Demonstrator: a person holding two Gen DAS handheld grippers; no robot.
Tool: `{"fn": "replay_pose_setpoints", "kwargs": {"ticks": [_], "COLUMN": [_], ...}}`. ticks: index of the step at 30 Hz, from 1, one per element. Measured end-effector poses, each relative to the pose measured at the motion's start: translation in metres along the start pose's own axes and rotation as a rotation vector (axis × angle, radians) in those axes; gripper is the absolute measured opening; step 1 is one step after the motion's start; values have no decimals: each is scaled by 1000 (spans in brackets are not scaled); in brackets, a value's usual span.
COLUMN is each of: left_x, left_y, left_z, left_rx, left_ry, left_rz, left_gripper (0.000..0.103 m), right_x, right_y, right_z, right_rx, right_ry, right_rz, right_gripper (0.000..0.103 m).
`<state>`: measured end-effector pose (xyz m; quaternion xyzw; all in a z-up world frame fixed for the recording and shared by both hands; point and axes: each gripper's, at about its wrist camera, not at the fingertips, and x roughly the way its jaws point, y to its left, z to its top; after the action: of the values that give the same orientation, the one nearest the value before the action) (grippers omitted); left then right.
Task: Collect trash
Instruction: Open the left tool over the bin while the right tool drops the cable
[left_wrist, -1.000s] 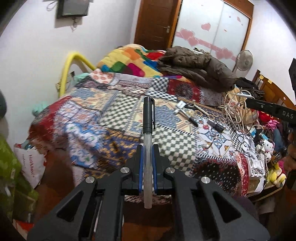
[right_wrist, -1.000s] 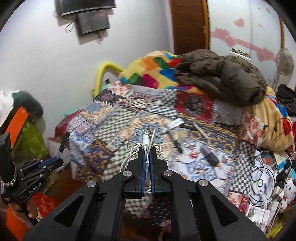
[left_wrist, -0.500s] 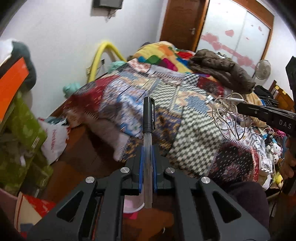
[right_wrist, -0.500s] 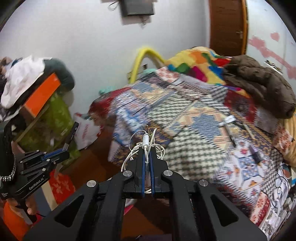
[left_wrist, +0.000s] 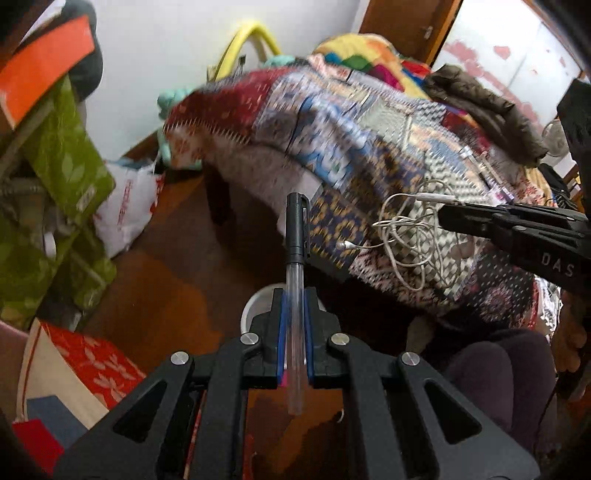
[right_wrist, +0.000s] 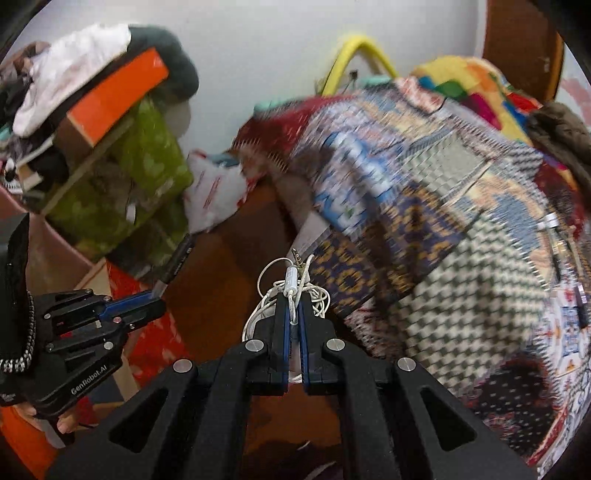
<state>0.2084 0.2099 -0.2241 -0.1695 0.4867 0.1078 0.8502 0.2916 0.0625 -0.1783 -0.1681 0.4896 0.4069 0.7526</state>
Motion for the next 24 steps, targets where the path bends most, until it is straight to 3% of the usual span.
{"fn": "replay_pose_setpoints", "kwargs": {"ticks": [10, 15, 17, 24], "left_x": [45, 63, 69, 91], "left_y": [14, 12, 10, 1], "left_z": [-5, 1, 4, 16], "left_rx": [-42, -39, -38, -45], "left_ry": [112, 148, 159, 197], "left_rz": [13, 17, 15, 6], "left_gripper": [7, 7, 7, 9], "right_x": [63, 82, 84, 65], "right_y": [16, 10, 3, -16], "right_z": [0, 1, 2, 2], "right_rx": [-38, -21, 2, 33], "right_ry": [148, 213, 212, 167], "right_rz": [31, 37, 47, 22], "right_gripper": [5, 22, 35, 38]}}
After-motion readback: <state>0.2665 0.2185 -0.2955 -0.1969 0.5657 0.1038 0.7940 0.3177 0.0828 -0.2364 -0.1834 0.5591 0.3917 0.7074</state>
